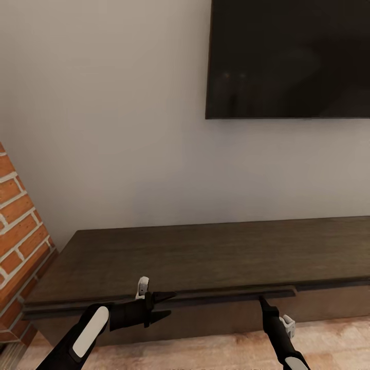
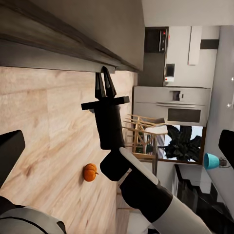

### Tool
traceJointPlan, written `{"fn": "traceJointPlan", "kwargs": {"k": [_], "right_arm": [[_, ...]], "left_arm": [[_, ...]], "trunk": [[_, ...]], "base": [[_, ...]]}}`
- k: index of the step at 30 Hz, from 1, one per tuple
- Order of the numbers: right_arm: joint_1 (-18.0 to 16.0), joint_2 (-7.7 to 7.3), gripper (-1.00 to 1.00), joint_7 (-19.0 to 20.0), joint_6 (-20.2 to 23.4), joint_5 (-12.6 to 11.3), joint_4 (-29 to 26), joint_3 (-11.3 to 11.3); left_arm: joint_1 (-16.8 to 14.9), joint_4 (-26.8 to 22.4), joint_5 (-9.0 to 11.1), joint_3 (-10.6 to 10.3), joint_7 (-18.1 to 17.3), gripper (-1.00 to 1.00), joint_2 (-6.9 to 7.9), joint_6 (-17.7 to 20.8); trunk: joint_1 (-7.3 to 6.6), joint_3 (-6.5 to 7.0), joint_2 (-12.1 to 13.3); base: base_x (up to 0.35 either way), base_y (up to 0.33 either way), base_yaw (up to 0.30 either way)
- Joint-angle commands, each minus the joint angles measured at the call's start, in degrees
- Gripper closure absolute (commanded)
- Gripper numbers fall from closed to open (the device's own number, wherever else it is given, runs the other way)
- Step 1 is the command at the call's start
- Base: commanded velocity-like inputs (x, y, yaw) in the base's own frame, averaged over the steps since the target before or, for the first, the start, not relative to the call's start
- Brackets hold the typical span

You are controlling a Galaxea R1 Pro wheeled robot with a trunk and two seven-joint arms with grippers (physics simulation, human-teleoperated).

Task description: Place each of the two pumpkins and all three candles from the living room inside a cabinet in the living room (use any cabinet), then make sure every cabinet is closed, and position the cauldron so it is next to a table in the living room.

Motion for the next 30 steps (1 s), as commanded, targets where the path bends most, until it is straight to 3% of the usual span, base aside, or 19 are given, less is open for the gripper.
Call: {"fn": "traceJointPlan", "kwargs": {"k": [1, 16, 30], "right_arm": [[-0.07, 0.0, 1.0, 0.67, 0.44, -0.9, -0.1, 0.07], [-0.07, 0.0, 1.0, 0.67, 0.44, -0.91, -0.1, 0.05], [-0.07, 0.0, 1.0, 0.67, 0.5, -0.99, -0.1, 0.06]], "left_arm": [[-0.03, 0.02, 0.01, -0.09, -0.19, -1.0, 0.04, 0.15], [-0.03, 0.02, 0.01, -0.09, -0.19, -1.0, 0.04, 0.14], [-0.03, 0.02, -0.02, -0.09, -0.19, -1.0, -0.04, 0.14]], "trunk": [[-0.03, -0.04, -0.03], [-0.03, -0.04, -0.03], [-0.03, -0.04, -0.03]], "base": [[-0.022, 0.0, 0.0], [-0.12, 0.0, 0.0], [-0.214, 0.0, 0.0]]}}
